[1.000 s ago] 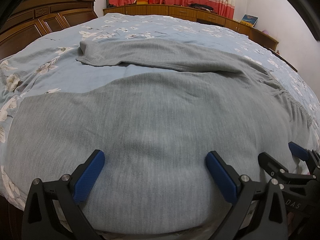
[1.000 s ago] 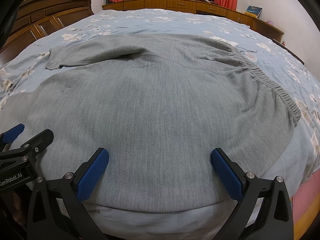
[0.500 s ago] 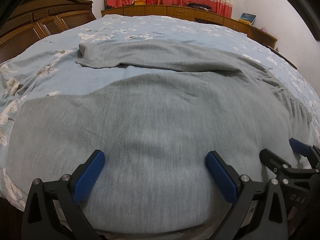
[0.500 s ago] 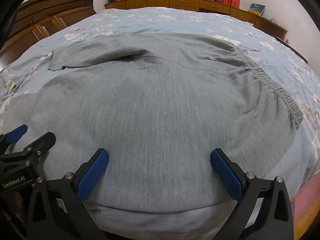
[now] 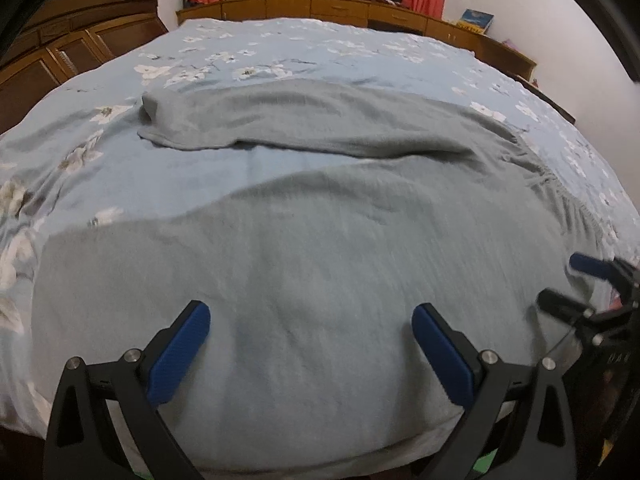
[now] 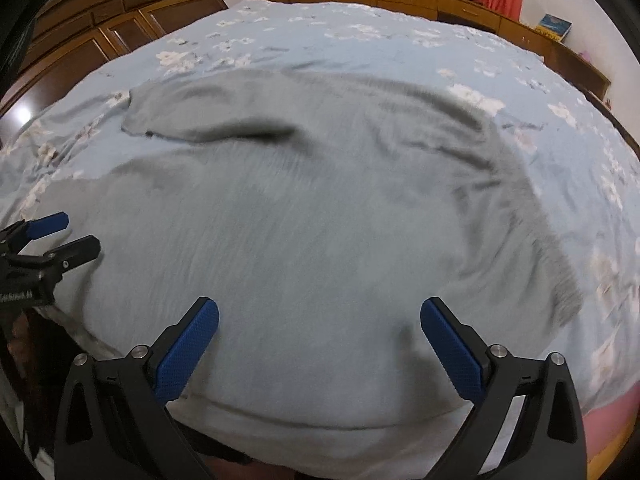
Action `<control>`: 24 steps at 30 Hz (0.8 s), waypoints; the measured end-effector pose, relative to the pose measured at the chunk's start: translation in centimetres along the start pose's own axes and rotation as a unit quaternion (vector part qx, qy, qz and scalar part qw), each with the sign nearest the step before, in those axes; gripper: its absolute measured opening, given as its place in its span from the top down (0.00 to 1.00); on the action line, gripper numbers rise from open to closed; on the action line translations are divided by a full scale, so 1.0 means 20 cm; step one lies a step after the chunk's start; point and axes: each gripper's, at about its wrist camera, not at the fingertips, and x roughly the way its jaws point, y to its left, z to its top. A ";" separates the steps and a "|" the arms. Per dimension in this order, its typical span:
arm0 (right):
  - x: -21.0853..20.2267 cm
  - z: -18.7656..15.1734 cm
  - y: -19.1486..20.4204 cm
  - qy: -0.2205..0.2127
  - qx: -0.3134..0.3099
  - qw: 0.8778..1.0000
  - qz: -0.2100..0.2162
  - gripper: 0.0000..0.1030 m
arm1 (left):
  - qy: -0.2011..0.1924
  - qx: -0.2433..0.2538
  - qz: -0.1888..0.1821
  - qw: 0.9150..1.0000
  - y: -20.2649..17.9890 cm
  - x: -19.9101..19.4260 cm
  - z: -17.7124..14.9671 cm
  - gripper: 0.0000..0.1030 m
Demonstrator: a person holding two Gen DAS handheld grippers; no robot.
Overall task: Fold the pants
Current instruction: 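Move the left tool to a pant leg hem and close on it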
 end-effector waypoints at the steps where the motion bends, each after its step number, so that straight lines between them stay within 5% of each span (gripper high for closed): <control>1: -0.02 0.04 -0.04 -0.003 0.001 1.000 0.002 0.00 | 0.007 -0.001 -0.001 1.000 0.02 0.00 0.03 0.00; 14: 0.03 0.38 -0.49 0.035 0.067 0.997 -0.002 0.03 | 0.043 -0.028 -0.026 0.998 0.25 0.01 0.45 0.00; 24: 0.13 0.64 -0.71 0.037 0.071 0.996 -0.024 0.03 | 0.043 -0.003 0.050 0.998 0.39 0.12 0.77 0.00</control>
